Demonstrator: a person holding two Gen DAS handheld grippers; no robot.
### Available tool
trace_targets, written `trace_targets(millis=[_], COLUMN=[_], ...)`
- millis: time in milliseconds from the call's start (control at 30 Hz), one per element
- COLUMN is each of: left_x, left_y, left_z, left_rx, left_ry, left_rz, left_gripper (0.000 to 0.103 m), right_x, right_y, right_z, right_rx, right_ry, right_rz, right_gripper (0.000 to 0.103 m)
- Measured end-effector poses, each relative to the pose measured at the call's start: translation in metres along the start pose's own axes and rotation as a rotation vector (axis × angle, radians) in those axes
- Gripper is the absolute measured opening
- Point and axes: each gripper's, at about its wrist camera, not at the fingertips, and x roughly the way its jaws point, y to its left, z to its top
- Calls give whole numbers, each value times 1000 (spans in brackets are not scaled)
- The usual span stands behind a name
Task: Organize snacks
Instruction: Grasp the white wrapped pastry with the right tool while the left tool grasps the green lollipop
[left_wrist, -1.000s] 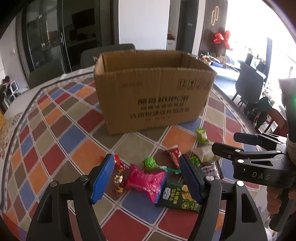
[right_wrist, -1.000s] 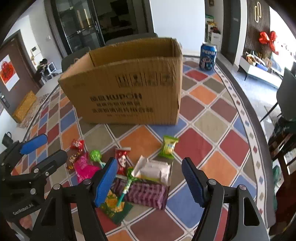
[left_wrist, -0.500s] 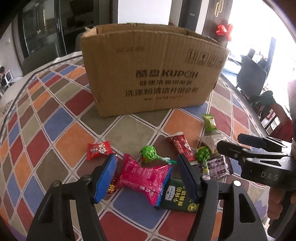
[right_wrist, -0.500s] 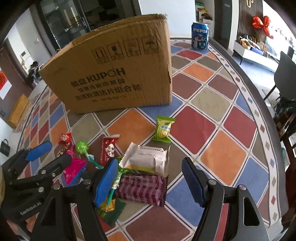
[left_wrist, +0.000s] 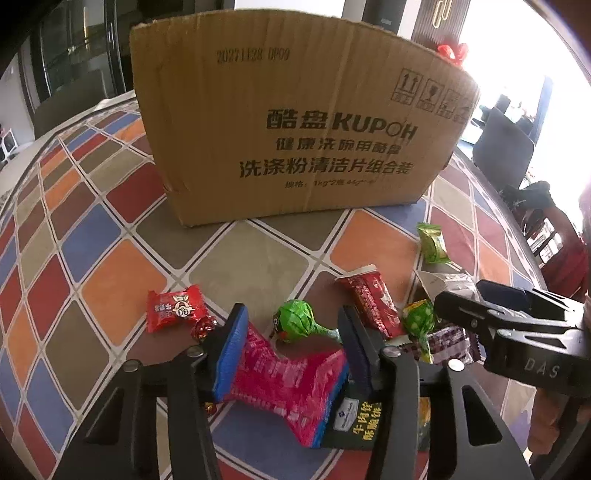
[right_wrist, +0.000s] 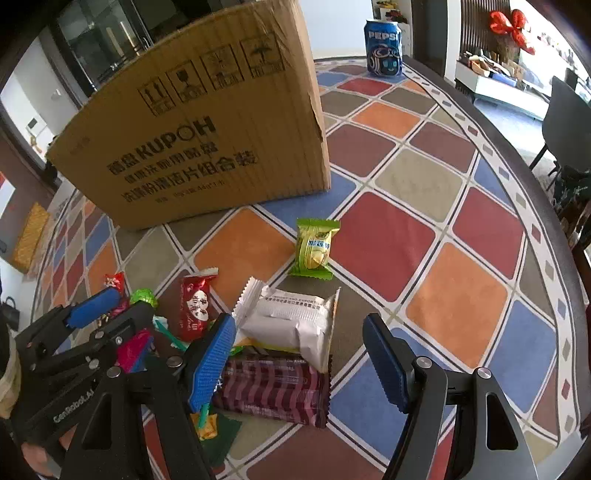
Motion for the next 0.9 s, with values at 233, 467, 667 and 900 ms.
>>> trace_targets(millis=[233, 467, 667, 900], left_x=[9, 16, 11, -12], left_y=[-1, -2, -4, -6], left_z=[2, 2, 3, 6], left_rx=[4, 1, -8, -1], left_ry=[11, 17, 11, -39], left_rz=[-3, -6, -8, -11], left_gripper=[36, 25, 25, 25], right_x=[8, 8, 6, -4], right_y=[-1, 1, 3, 3], right_z=[1, 0, -1, -1], right_rx=[10, -9, -14, -10], right_ry=[11, 6, 5, -21], right_rz=[-1, -1, 5, 16], right_gripper=[71, 50, 48, 48])
